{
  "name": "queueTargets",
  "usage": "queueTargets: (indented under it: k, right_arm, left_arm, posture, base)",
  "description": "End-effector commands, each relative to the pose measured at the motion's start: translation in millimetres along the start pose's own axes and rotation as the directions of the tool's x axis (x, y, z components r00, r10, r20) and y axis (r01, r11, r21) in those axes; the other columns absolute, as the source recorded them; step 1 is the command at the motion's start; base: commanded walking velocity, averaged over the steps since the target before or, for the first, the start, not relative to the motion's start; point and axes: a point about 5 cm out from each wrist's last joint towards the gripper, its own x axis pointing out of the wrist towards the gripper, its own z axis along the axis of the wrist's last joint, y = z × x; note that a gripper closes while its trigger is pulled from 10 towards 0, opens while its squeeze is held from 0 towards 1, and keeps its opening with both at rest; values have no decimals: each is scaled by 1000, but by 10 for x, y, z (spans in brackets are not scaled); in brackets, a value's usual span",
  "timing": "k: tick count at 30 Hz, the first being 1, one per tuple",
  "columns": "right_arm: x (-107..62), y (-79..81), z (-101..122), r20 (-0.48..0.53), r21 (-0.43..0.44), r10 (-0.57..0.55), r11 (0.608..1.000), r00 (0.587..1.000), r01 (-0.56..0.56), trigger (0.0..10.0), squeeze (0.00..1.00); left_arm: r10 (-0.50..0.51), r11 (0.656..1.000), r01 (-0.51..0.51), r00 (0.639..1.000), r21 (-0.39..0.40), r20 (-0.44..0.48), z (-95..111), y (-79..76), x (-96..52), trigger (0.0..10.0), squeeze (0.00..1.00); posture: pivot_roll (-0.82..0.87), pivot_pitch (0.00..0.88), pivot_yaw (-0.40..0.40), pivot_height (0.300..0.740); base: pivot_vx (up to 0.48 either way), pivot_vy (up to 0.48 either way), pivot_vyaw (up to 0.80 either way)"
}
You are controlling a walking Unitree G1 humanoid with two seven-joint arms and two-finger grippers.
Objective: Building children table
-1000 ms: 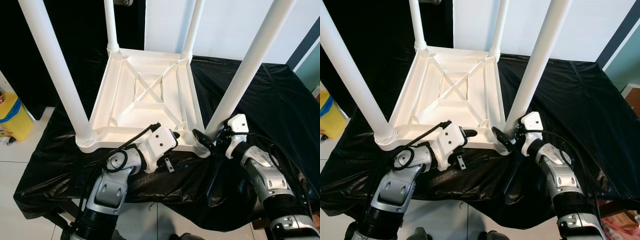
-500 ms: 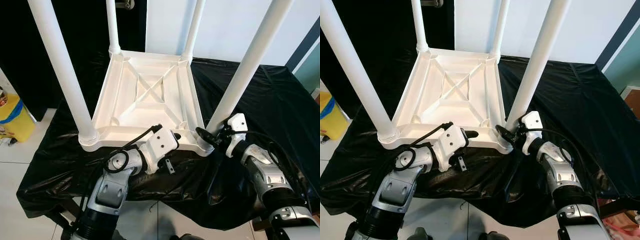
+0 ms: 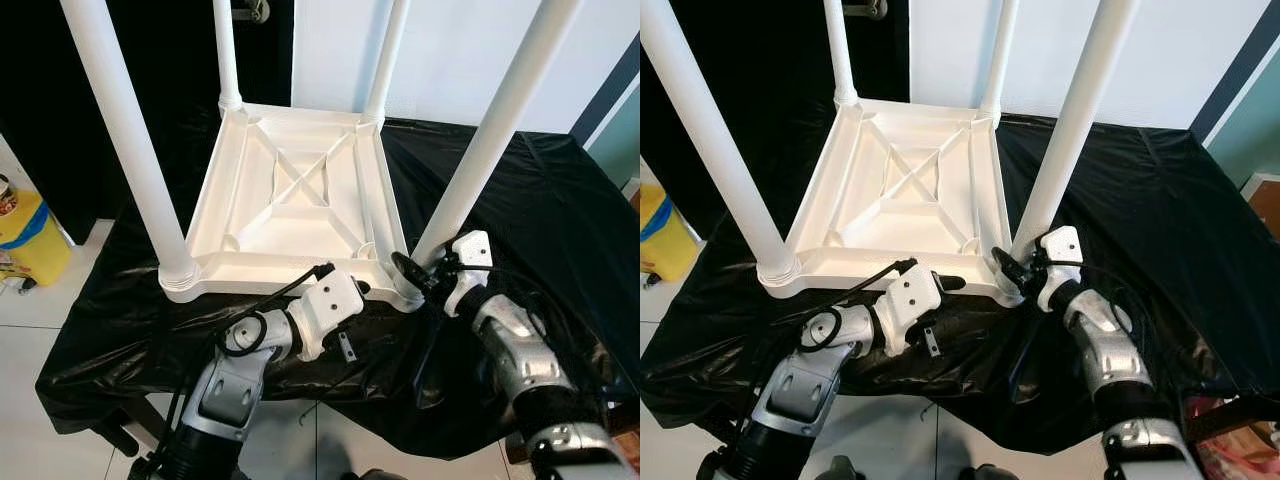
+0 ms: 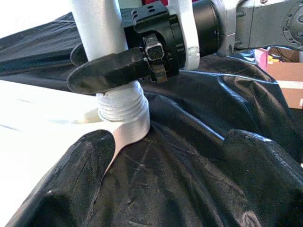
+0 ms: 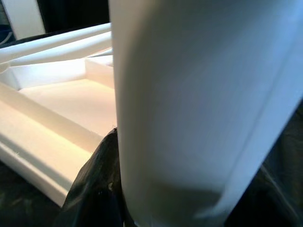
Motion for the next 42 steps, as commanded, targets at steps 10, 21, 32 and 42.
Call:
queueTargets:
  k: [10, 21, 32, 42]
  right_arm:
    - [-32, 80, 0, 10, 5, -165, 986, 986, 165, 10000, 0]
    - [29, 405, -36, -31, 79, -347, 934, 937, 348, 10000, 0]
    - [51, 546, 1, -26, 89, -337, 937, 941, 338, 10000, 82]
    - [14, 482, 108, 30, 79, -296, 953, 955, 293, 10000, 1000]
  left_arm:
    - [131, 991, -131, 991, 11, -7, -11, 43, 6, 10000, 0]
    - [137, 991, -136, 991, 15, -7, -9, 40, 11, 10000, 0]
    - [142, 990, -142, 990, 11, -9, -13, 36, 7, 10000, 0]
    - [151, 988, -151, 988, 10, -9, -12, 48, 7, 10000, 0]
  posture:
    - [89, 35, -105, 740]
    - [94, 42, -118, 740]
    - [93, 52, -120, 740]
    - [85, 54, -122, 740]
  base:
    - [0, 0, 0]
    - [0, 0, 0]
    - [0, 0, 0]
    - [0, 0, 0]
